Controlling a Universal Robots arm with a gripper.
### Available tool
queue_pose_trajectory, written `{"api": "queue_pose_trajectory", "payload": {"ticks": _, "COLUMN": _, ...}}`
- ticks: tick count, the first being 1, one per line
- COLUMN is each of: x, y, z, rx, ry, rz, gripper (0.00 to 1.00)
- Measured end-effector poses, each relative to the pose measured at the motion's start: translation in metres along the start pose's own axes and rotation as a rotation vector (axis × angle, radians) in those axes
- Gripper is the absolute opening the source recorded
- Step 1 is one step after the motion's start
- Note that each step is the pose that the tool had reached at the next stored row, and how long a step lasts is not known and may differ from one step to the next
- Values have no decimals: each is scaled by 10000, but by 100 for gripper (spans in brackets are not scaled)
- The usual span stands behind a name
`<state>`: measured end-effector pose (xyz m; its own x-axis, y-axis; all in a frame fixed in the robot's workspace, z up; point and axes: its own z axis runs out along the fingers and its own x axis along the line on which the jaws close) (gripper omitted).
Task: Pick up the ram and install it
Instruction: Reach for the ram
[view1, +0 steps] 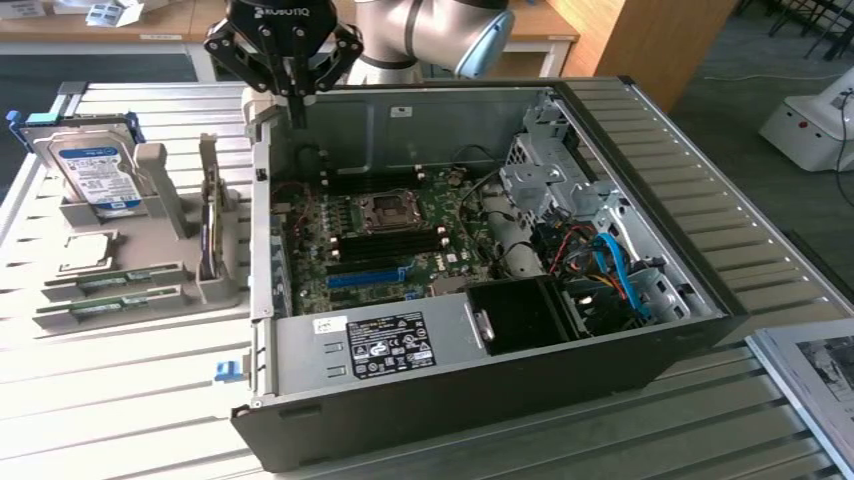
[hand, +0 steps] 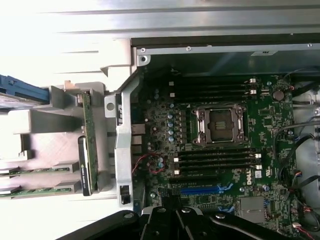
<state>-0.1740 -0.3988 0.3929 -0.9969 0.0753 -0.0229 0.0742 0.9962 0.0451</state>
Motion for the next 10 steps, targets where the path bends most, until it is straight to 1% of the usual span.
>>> {"api": "queue_pose_trajectory", "payload": {"ticks": 10, "x": 141, "y": -11, "z": -2, "rx": 0, "ry": 0, "rz": 0, "gripper": 10}}
